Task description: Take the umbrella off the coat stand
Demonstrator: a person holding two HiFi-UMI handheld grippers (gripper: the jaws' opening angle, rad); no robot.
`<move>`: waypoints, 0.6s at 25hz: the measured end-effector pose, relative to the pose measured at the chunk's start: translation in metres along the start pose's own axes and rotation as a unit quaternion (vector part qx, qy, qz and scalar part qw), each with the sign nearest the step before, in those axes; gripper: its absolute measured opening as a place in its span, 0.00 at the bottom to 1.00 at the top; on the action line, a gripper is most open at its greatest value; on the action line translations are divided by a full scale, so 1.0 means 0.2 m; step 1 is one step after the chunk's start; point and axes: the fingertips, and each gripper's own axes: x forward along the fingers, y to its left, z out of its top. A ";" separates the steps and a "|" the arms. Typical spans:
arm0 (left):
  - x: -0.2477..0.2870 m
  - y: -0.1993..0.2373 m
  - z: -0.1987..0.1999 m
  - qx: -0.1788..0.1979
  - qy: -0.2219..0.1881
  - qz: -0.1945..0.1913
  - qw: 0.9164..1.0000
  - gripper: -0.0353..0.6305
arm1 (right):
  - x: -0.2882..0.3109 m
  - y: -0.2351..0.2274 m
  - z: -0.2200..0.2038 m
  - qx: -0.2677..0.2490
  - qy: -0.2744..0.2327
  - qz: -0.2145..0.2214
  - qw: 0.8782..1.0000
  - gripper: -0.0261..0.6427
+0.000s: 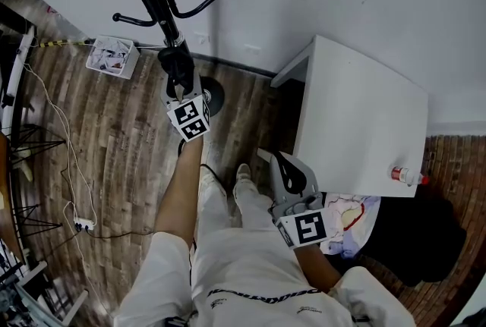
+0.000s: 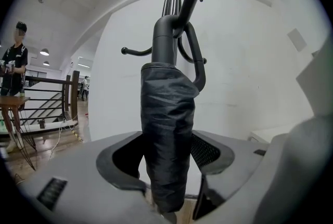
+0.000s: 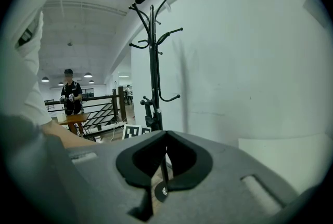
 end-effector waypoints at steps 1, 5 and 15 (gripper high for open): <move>0.00 0.00 0.00 -0.001 0.005 -0.002 1.000 0.45 | 0.00 0.01 0.00 0.000 -0.001 0.000 1.000 0.03; -0.02 0.00 -0.01 0.000 0.033 -0.009 0.999 0.42 | 0.01 0.02 0.01 0.001 -0.003 0.000 1.000 0.03; -0.10 0.02 0.11 0.019 0.041 0.001 0.999 0.41 | 0.00 0.05 0.04 0.000 -0.010 0.010 1.000 0.03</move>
